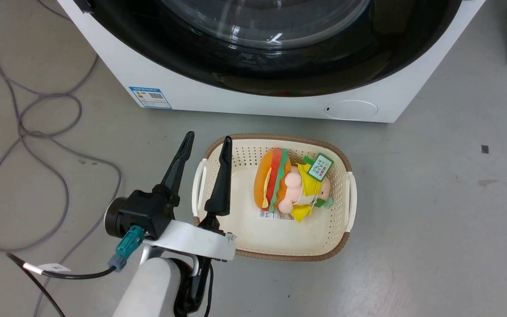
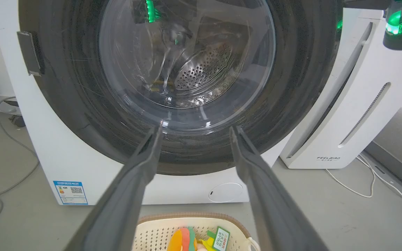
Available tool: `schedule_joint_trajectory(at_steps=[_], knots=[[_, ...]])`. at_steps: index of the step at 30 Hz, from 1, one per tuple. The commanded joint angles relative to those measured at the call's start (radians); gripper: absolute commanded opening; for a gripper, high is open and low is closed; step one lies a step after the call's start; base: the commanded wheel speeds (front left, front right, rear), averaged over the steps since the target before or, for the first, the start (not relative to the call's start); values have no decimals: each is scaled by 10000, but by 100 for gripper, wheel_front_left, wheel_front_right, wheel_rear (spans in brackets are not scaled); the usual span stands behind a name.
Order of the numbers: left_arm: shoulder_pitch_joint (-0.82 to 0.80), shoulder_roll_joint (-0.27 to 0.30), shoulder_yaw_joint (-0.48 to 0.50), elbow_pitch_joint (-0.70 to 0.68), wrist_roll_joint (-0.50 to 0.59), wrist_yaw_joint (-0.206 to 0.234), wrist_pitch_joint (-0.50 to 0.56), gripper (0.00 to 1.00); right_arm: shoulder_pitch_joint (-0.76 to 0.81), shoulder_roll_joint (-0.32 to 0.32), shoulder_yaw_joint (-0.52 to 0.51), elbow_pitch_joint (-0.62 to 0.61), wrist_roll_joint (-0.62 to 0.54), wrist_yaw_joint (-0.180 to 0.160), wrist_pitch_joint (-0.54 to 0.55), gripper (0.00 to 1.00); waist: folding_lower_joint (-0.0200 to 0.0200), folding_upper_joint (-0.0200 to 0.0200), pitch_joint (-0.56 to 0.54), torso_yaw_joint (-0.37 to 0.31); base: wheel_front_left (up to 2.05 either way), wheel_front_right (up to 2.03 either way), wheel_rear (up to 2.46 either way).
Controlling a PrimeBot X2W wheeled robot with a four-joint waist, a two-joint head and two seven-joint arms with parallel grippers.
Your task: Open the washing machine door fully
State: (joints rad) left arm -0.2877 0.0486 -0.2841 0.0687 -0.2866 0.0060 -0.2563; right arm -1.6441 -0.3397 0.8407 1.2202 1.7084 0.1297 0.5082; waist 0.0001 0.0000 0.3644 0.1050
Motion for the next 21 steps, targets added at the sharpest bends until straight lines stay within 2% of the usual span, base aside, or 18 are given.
schedule_joint_trajectory(at_steps=[1,14,21], knots=[[-115,16,-44,32,-45,34,-55,100,42,187,77,22,-49,10,32,0,-1,0,2,21,0,0,0],[-82,16,-130,128,-143,77,-55,100,390,609,78,186,66,10,425,0,-1,0,-54,123,0,0,0],[41,16,-140,288,-133,107,-55,100,955,655,-22,37,328,10,1130,0,-1,0,-445,135,0,0,0]])
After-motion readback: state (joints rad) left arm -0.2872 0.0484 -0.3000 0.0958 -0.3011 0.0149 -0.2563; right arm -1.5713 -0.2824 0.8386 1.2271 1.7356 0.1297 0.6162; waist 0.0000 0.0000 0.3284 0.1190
